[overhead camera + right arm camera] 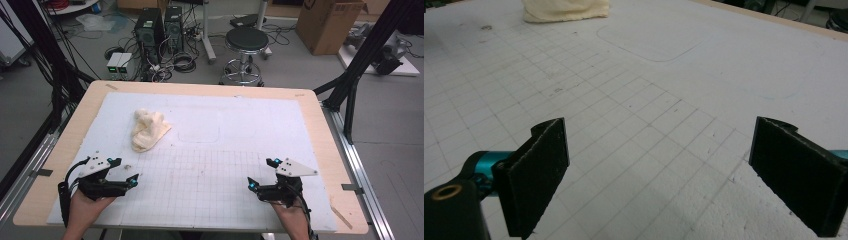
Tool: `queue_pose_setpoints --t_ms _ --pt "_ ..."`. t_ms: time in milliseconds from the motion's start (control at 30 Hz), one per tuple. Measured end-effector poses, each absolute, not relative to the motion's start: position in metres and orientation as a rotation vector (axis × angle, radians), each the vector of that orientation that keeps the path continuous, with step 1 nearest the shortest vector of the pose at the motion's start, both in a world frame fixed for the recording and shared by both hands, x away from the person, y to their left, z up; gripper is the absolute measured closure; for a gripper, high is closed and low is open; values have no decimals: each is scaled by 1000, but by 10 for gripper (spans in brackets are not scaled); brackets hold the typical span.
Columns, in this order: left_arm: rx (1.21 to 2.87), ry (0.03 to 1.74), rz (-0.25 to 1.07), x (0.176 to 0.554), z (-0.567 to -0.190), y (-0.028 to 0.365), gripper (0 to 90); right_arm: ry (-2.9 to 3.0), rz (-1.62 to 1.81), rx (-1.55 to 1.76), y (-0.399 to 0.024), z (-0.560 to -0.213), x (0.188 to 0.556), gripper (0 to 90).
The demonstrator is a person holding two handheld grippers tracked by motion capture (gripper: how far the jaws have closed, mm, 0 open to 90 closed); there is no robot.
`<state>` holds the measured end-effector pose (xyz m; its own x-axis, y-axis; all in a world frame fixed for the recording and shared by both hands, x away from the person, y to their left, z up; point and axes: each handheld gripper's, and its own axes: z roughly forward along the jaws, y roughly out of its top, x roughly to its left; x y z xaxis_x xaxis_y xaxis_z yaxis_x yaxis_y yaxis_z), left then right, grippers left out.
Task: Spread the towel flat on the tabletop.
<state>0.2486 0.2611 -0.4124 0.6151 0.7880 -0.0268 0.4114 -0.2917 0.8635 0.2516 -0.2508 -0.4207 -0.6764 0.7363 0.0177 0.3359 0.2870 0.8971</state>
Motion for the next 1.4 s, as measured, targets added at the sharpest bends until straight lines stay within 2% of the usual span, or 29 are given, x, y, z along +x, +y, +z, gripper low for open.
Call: queue_pose_setpoints --t_ms 433,700,1067,1400 --pt "1902 922 495 250 -400 259 234 2148 1369 967 -253 -420 252 86" --pt "1895 890 500 266 -388 252 282 2143 1368 967 -255 -419 252 86" --pt "1919 922 477 306 -378 243 343 2167 1356 947 -248 -420 255 86" --pt "1897 1027 513 350 -375 238 349 2159 1376 955 -249 -420 259 86"
